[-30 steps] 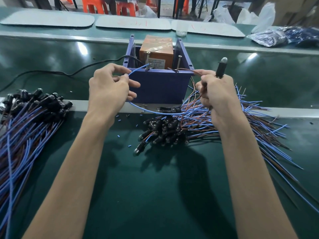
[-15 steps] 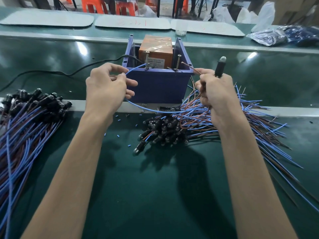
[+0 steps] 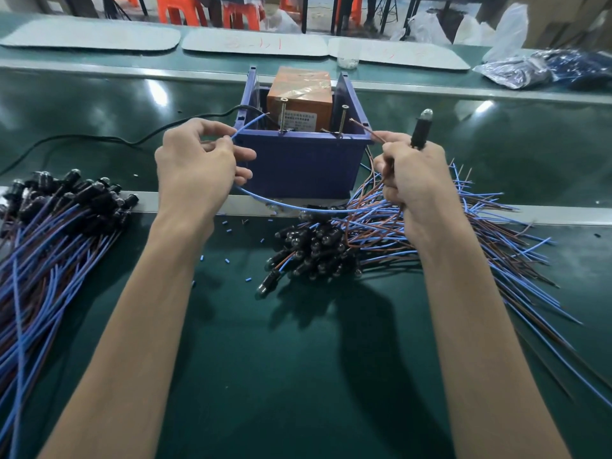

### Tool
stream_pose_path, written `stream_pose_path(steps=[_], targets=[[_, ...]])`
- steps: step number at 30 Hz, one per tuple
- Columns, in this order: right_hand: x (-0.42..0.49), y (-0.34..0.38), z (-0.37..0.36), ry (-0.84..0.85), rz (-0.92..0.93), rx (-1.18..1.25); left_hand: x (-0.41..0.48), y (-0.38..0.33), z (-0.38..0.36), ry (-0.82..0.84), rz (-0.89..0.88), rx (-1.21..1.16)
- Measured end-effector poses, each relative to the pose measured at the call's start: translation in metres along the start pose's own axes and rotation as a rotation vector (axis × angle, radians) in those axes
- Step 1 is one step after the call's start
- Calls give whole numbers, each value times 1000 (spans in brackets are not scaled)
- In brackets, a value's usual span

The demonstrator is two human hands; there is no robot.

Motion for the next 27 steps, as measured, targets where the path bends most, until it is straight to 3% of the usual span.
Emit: stream_pose_path(steps=[8, 27], targets=[[0, 2, -6, 67, 37, -29, -5, -1, -18, 112, -6, 32], [-6, 11, -13, 136, 72, -75, -11, -9, -30, 189, -18, 57]])
Point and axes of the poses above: each hand's wrist, its own x-axis towards the middle knuckle, its own z-axis out of the back of the hand, y = z × x, the point moved 10 cm from there along x, towards the middle knuckle, and after that the axes turned 6 degrees about -x, right-handed, at the moved point
